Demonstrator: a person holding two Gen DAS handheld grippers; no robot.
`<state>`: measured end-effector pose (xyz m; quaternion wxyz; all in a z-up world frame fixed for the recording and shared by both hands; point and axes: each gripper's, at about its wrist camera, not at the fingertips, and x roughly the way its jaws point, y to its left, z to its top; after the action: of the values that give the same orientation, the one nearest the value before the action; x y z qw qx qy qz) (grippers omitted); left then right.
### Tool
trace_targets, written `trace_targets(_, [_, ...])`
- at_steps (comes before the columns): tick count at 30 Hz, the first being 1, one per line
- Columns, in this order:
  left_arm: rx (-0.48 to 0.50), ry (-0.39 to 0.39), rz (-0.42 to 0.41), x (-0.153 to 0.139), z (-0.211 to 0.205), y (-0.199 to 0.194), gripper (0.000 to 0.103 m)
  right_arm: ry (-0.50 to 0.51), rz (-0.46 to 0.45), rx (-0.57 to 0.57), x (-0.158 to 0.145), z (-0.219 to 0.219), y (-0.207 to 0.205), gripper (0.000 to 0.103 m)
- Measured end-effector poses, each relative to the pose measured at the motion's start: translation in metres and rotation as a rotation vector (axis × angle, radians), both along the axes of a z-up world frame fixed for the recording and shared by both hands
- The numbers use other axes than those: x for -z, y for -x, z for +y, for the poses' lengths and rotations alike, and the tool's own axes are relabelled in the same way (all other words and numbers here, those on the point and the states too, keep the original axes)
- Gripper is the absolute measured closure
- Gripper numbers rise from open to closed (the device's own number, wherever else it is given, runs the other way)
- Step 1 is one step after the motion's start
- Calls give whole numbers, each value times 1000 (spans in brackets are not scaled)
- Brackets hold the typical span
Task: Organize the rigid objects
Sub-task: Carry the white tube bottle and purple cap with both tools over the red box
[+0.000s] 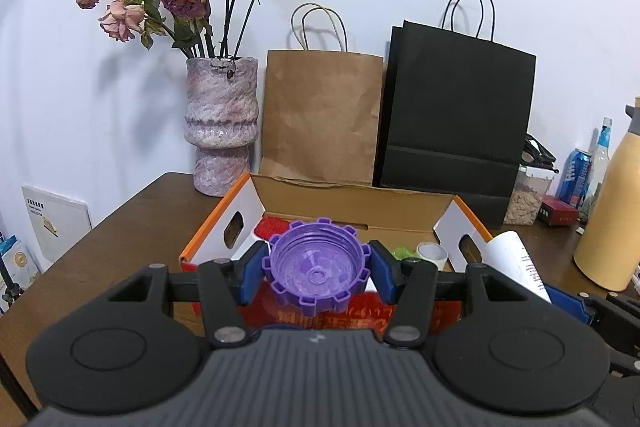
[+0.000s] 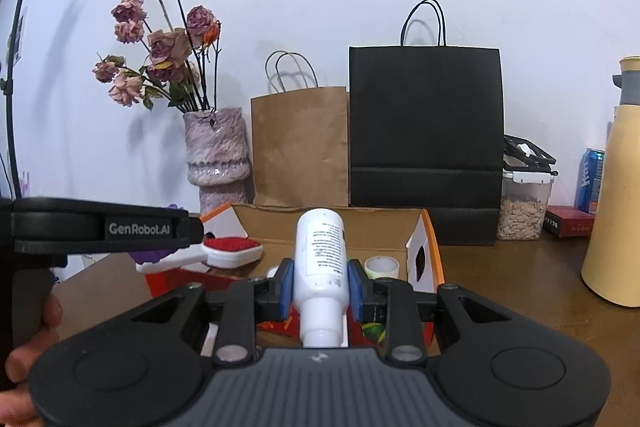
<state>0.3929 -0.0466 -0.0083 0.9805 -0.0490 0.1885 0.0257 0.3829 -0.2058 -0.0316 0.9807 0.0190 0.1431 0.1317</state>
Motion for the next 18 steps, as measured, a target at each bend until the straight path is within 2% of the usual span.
trace_targets(18, [-26,11,-9,-5,-2,-57,48,7,-7,-3,1,13,-64,76])
